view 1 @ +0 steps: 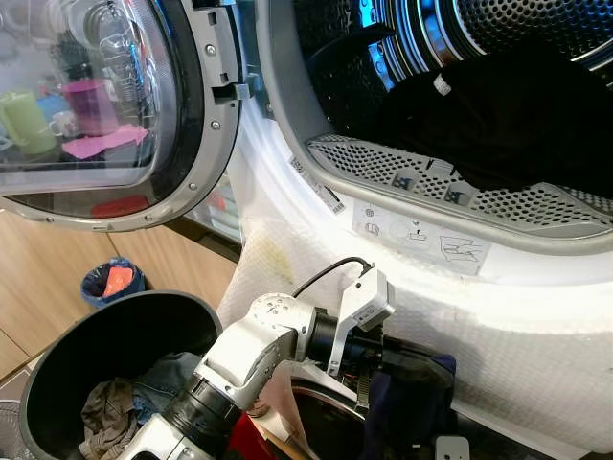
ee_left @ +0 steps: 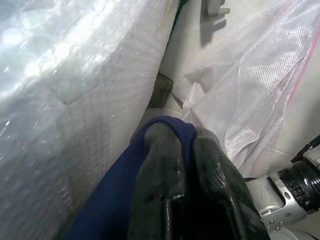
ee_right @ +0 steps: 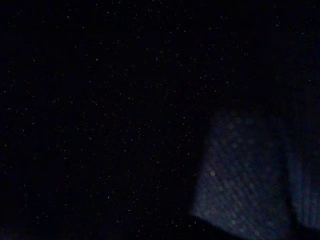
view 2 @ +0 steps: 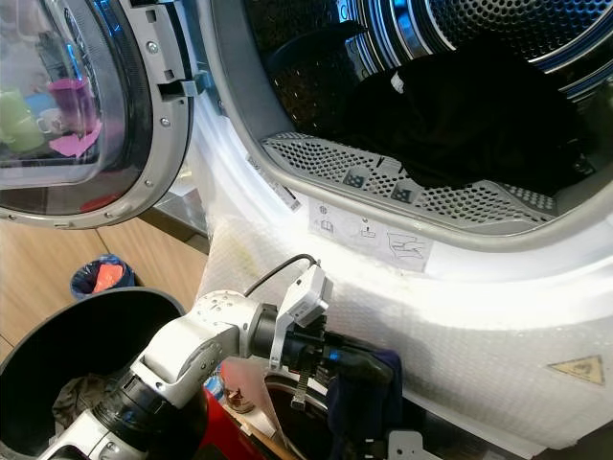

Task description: Clothes washing

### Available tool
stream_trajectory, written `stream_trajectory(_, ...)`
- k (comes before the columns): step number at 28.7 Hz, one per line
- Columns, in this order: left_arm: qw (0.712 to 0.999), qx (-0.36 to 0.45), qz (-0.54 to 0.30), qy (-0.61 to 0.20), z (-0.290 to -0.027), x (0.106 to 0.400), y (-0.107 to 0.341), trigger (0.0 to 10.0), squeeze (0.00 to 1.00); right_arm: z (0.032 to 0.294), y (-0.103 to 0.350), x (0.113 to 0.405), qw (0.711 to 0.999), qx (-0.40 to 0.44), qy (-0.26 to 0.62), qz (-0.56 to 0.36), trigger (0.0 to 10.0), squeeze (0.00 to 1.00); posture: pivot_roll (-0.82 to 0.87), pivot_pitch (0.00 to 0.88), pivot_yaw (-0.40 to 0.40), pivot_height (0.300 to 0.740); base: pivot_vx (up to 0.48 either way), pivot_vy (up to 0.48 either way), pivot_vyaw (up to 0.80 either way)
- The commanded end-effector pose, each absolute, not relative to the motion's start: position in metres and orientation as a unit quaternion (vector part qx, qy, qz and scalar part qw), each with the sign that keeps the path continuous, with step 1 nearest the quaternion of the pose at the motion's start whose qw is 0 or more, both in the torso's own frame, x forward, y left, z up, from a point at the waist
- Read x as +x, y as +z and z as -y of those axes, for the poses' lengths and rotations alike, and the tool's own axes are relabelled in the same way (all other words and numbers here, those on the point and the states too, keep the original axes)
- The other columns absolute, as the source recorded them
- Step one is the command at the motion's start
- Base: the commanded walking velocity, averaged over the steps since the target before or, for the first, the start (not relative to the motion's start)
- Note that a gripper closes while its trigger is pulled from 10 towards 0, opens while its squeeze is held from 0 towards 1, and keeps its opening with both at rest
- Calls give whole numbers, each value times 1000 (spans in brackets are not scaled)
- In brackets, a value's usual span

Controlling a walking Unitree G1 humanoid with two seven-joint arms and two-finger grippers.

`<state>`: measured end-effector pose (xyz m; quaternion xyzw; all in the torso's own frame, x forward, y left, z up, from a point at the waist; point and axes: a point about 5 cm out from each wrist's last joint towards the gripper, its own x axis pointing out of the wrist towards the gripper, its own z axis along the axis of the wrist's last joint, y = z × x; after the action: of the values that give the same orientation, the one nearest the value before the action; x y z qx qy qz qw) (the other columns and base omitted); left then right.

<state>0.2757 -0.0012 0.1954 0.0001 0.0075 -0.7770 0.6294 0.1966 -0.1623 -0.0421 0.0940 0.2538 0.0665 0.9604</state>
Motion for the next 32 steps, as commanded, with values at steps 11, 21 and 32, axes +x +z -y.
stream_trajectory(11,612,-4,22,-790,5,269,212,0,0,162,-47,193,960,111,51,-253,0,0,118,54,60,740,0,0,0)
stream_trajectory(21,603,-3,22,-797,9,263,213,0,0,168,-46,190,962,142,17,-234,0,0,116,53,70,740,0,0,0)
stream_trajectory(32,595,-3,6,-803,-7,247,216,4706,1000,193,-37,173,962,213,-31,-171,0,0,121,50,87,740,0,0,0)
